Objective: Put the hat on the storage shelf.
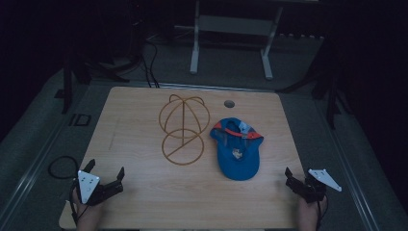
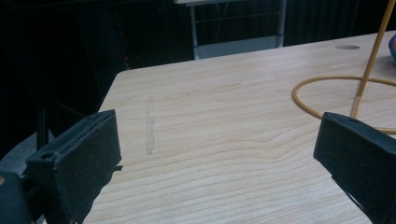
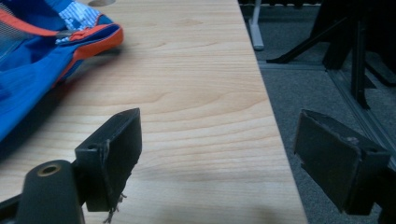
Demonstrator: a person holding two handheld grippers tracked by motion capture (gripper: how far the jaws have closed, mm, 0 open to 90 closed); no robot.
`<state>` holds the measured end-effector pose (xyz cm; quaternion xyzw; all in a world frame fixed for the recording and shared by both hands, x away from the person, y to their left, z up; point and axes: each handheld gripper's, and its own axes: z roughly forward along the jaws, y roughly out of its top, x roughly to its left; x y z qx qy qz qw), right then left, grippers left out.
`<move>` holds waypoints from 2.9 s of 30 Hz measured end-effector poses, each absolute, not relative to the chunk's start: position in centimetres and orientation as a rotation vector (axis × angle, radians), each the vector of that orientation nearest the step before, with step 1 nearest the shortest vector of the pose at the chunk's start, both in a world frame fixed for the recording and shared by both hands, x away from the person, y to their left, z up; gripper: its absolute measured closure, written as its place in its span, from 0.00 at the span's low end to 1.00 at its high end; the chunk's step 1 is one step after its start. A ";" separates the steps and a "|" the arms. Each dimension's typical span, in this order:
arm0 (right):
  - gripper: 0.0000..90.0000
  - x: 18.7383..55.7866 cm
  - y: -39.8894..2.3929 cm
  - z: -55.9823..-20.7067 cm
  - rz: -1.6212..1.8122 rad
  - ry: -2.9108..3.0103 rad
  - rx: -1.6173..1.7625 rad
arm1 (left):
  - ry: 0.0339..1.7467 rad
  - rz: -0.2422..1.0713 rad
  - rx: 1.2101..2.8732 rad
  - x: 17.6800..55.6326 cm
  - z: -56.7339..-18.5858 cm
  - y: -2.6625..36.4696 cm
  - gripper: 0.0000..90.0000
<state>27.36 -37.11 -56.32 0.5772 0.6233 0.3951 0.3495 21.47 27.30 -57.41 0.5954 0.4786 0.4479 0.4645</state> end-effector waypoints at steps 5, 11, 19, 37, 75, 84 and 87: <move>0.16 27.3 -36.2 -55.3 1.052 1.700 1.461 | 1.160 1.105 1.448 21.5 -57.2 27.5 0.01; 0.16 27.7 -35.3 -53.2 1.083 1.736 1.403 | 1.192 1.051 1.454 21.5 -57.0 27.7 0.02; 0.15 29.7 -34.5 -49.9 1.141 1.792 1.320 | 1.182 1.021 1.510 21.6 -57.2 26.5 0.02; 0.14 36.8 -31.2 -47.1 1.184 1.974 1.284 | 1.098 0.910 1.537 21.3 -56.7 25.1 0.02; 0.34 49.7 -23.3 -54.3 0.882 2.301 1.264 | 1.099 0.828 1.618 20.4 -56.3 25.1 0.02; 0.60 49.4 -22.8 -54.9 0.811 2.362 1.183 | 1.106 0.828 1.623 20.4 -56.3 25.0 0.02; 0.73 49.3 -22.6 -54.8 0.822 2.381 1.177 | 1.104 0.826 1.628 20.4 -56.3 25.0 0.02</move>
